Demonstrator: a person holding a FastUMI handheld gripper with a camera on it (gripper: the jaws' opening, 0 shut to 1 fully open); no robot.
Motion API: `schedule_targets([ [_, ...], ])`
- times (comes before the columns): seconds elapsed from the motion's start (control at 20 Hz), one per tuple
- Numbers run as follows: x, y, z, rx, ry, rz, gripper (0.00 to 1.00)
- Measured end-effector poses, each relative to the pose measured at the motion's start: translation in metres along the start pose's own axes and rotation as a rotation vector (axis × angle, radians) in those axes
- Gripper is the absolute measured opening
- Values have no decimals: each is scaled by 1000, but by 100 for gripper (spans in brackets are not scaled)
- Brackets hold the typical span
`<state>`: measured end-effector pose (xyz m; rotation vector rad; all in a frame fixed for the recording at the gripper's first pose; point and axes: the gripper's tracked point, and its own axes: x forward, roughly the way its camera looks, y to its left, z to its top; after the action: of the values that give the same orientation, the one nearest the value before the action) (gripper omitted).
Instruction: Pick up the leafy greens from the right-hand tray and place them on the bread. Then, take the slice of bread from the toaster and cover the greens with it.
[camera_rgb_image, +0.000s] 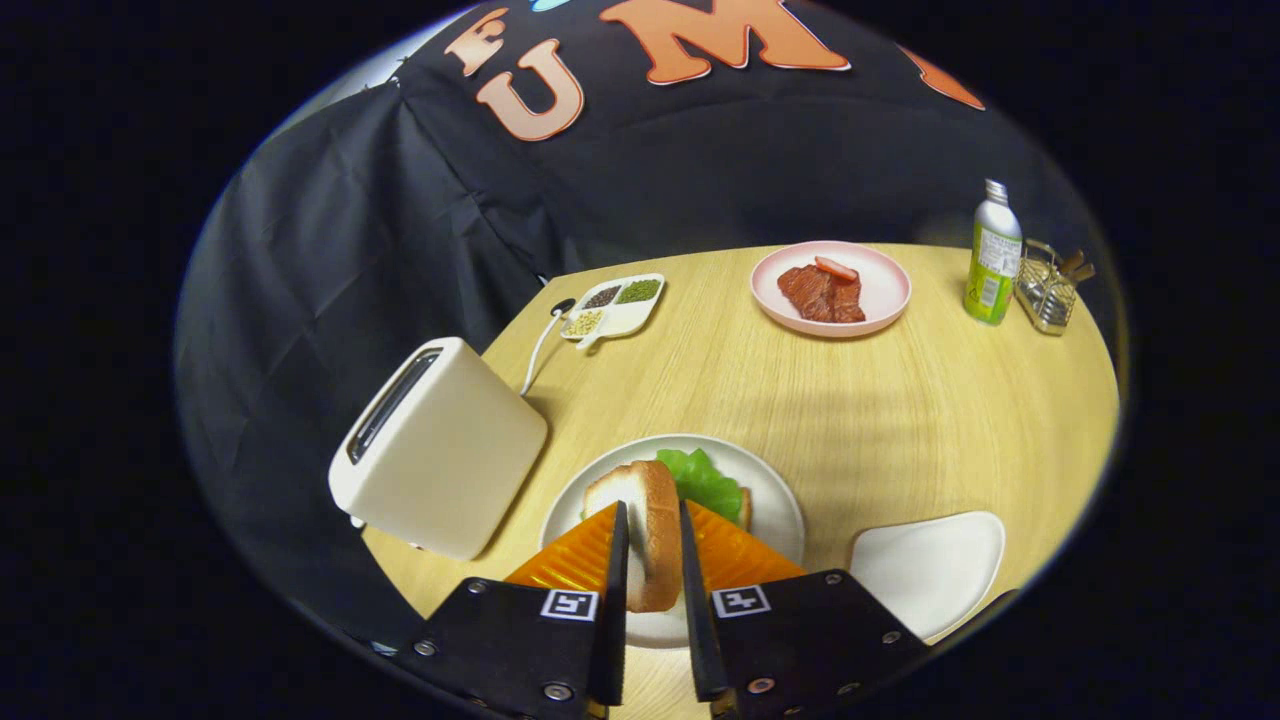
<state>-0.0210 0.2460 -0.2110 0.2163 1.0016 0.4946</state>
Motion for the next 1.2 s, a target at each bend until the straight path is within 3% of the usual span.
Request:
schedule_targets([
  [0.2, 6, -8, 1, -70, -23, -30, 42],
  [0.45, -18, -15, 33, -102, -167, -58, 57],
  [0.65, -69, -16, 69, -163, -365, -104, 64],
  [0.8, -114, -20, 96, -178, -519, -161, 77],
  [1.2, -226, -35, 132, -234, -803, -284, 89],
])
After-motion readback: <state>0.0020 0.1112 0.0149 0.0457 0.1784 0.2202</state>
